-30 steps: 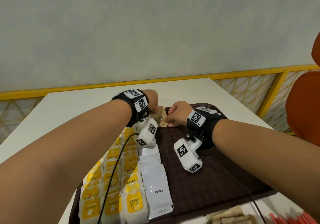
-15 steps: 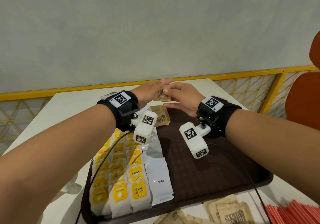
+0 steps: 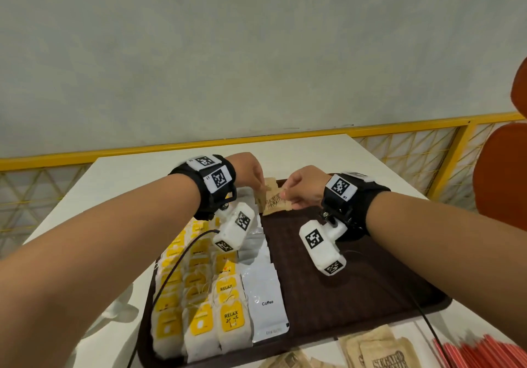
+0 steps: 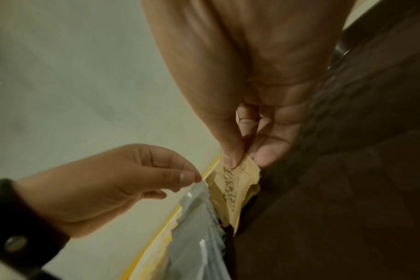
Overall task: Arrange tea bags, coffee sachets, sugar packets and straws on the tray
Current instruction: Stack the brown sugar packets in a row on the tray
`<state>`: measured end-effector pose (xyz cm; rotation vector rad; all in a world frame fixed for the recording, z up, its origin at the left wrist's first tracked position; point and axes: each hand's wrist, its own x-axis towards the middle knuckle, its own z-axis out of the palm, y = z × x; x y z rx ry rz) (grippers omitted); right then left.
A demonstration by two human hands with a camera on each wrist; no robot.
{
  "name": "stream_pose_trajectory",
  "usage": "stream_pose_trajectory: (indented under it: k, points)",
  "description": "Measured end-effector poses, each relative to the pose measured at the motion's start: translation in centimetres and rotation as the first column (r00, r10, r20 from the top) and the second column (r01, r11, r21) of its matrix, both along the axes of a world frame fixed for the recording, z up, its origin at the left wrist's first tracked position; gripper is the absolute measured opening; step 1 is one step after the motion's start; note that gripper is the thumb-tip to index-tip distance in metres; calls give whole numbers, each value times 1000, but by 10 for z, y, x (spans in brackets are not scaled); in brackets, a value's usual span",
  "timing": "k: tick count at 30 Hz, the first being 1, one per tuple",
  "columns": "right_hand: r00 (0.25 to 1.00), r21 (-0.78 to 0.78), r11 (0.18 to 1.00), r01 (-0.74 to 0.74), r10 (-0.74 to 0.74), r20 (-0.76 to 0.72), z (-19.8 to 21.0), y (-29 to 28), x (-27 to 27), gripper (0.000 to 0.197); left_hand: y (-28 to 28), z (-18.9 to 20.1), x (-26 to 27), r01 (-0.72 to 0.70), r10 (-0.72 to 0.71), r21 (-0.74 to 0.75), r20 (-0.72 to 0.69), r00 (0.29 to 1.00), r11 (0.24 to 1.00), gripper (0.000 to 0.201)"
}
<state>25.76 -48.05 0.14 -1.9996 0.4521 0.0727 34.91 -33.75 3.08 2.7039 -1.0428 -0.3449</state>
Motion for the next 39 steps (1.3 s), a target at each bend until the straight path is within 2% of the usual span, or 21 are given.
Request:
stream_pose_trajectory:
  k: [4,8,12,15,22,28,33,36,39]
  points:
    - [998,-59,998,25,-28,-52,-8,5,5,15,-8,-5,8,-76,77,-35,32,996,997,15]
    - [996,-108,993,39,-48,-79,-11,11,11,23,-12,-10,12,-84,86,-51,39,996,995,16]
    - [988,-97,995,34,-48,-145,-9,14,16,29,-12,-13,14,-97,100,-58,44,994,994,15]
    - [976,-95,993,64,-82,-203,-7,17,19,27,-12,-15,14,-103,106,-57,51,993,993,13]
    - [989,-166,985,56,-77,-126,-10,18,23,3,-11,-16,12,-107,109,-36,49,993,994,13]
    - [996,-120,991,65,-71,-46,-14,12,17,19,-11,-14,9,-93,94,-21,45,995,995,15]
    - [996,-161,985,64,-72,-44,-13,7,16,16,-12,-16,8,-97,98,-18,42,994,995,14]
    - [999,-263,964,44,-49,-13,-5,4,8,14,-9,-12,2,-51,53,-28,49,997,998,16]
    - [999,-245,969,29,-17,50,16,-1,-14,9,-1,7,-13,43,-39,-146,26,999,988,15]
